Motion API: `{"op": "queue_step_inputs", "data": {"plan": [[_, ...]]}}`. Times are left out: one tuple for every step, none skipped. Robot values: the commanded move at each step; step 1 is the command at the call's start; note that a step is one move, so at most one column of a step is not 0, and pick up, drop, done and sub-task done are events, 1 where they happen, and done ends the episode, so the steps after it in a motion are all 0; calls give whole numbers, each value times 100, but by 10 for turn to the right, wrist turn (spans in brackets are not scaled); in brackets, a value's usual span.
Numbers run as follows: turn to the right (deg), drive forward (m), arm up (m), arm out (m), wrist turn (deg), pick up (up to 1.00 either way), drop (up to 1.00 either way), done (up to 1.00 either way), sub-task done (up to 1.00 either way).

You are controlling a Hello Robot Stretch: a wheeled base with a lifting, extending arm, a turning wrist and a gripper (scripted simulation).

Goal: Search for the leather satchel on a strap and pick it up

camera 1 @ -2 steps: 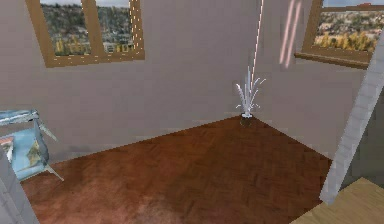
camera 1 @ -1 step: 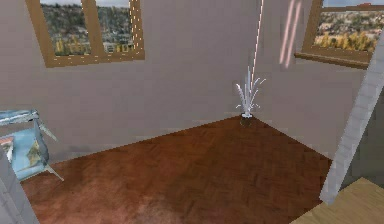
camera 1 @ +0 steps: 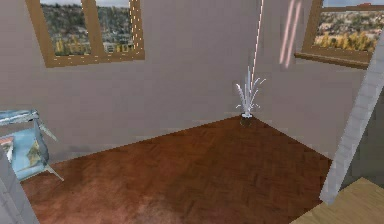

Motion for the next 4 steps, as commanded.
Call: {"op": "queue_step_inputs", "data": {"plan": [[0,0,0,0,270,0,0,0,0],[0,0,-14,0,0,0,0,0,0],[0,0,0,0,0,100,0,0,0],[0,0,10,0,0,0,0,0,0]]}}
